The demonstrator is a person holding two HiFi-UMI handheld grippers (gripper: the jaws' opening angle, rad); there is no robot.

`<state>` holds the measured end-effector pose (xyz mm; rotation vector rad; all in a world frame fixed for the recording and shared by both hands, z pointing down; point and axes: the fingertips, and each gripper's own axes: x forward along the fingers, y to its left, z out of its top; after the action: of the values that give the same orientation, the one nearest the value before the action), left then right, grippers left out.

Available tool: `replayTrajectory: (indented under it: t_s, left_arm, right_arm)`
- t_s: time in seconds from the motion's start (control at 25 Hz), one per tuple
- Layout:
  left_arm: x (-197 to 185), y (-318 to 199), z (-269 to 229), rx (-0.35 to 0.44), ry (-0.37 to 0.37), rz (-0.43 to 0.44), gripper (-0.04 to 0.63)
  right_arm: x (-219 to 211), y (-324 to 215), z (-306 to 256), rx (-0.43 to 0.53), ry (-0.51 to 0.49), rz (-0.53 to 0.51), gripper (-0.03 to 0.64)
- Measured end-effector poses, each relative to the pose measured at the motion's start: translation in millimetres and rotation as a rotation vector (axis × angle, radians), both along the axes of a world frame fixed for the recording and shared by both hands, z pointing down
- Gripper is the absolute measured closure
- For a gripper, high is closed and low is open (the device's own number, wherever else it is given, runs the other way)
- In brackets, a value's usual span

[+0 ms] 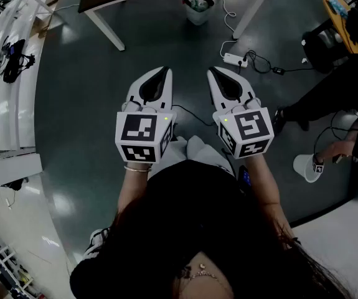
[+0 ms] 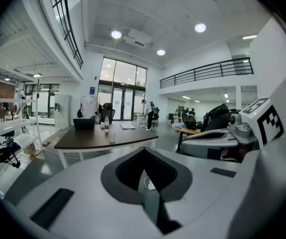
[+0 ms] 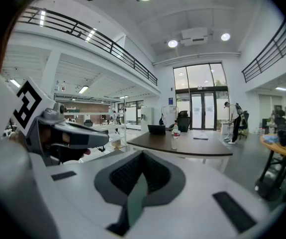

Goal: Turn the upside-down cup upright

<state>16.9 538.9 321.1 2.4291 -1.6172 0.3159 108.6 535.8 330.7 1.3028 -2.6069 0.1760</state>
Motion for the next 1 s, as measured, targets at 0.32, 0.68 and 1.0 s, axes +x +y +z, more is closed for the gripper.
replayTrajectory:
  t_s: [0.32, 0.68, 1.0]
  left_arm:
    - [9, -2, 0, -0.01, -0.02, 0.009, 0.603]
    - [19, -7, -1, -0.007, -0.02, -0.027, 0.603]
    - [19, -17, 3, -0.021, -0.024, -0.057, 0.601]
  right_arm:
    - [6, -3, -1, 0.002, -0.005, -0.005, 0.6]
    - [15, -8, -3, 0.029, -0.006, -0.036, 0.6]
    - [18, -24, -2, 0.043, -0.006, -0.051, 0.6]
